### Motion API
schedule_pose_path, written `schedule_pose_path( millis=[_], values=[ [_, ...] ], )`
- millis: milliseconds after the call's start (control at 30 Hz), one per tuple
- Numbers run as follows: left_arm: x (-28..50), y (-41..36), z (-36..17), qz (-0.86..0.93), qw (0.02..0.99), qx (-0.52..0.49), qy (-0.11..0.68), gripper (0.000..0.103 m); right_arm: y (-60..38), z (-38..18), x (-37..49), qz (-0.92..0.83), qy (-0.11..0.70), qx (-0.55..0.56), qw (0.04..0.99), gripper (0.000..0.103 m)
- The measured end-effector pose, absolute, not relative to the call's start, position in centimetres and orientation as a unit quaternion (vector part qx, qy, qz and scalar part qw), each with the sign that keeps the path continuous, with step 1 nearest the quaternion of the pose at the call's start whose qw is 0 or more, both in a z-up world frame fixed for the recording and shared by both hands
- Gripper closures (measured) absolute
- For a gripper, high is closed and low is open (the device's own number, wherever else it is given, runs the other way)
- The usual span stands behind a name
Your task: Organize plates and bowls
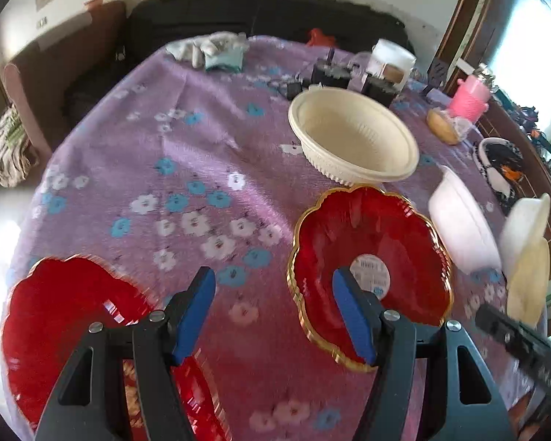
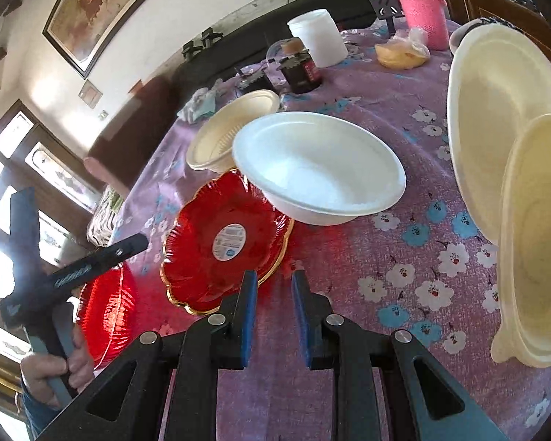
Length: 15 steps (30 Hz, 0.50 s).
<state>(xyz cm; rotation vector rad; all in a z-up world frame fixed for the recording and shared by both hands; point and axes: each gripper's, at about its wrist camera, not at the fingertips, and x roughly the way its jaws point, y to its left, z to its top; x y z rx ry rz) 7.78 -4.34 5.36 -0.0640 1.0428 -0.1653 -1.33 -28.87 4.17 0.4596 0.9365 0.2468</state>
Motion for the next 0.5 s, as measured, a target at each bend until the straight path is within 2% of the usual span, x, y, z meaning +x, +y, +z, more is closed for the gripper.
schedule_pose_path(
  millis=[200, 267, 300, 333, 400, 467, 500],
  values=[
    [10.4, -5.6, 3.6, -0.059, 0.853, -0.019, 0.518, 0.037, -28.3, 3.1, 0.1, 0.113, 0.456, 0.216, 0.856, 0.082],
    [10.8, -5.9, 2.9, -0.060, 0.850, -0.019, 0.524, 0.041, -28.1, 2.6, 0.7, 0.112, 0.460, 0.216, 0.854, 0.082],
    [10.8, -5.9, 2.7, -0.065, 0.848, -0.022, 0.526, 0.055, -28.0, 2.4, 0.9, 0.111, 0.462, 0.215, 0.853, 0.082],
    [10.9, -6.1, 2.3, -0.076, 0.843, -0.027, 0.532, 0.073, -27.9, 2.2, 1.1, 0.110, 0.465, 0.213, 0.852, 0.082],
    [10.6, -6.3, 2.0, -0.096, 0.839, -0.040, 0.535, 0.083, -27.7, 1.8, 1.4, 0.111, 0.467, 0.210, 0.851, 0.082],
    [10.1, -6.7, 2.1, -0.101, 0.842, -0.029, 0.530, 0.083, -27.5, 1.6, 1.6, 0.111, 0.467, 0.206, 0.853, 0.082],
    [9.7, -6.9, 2.2, -0.101, 0.844, -0.022, 0.526, 0.083, -27.4, 1.6, 1.6, 0.112, 0.466, 0.203, 0.854, 0.086]
  ],
)
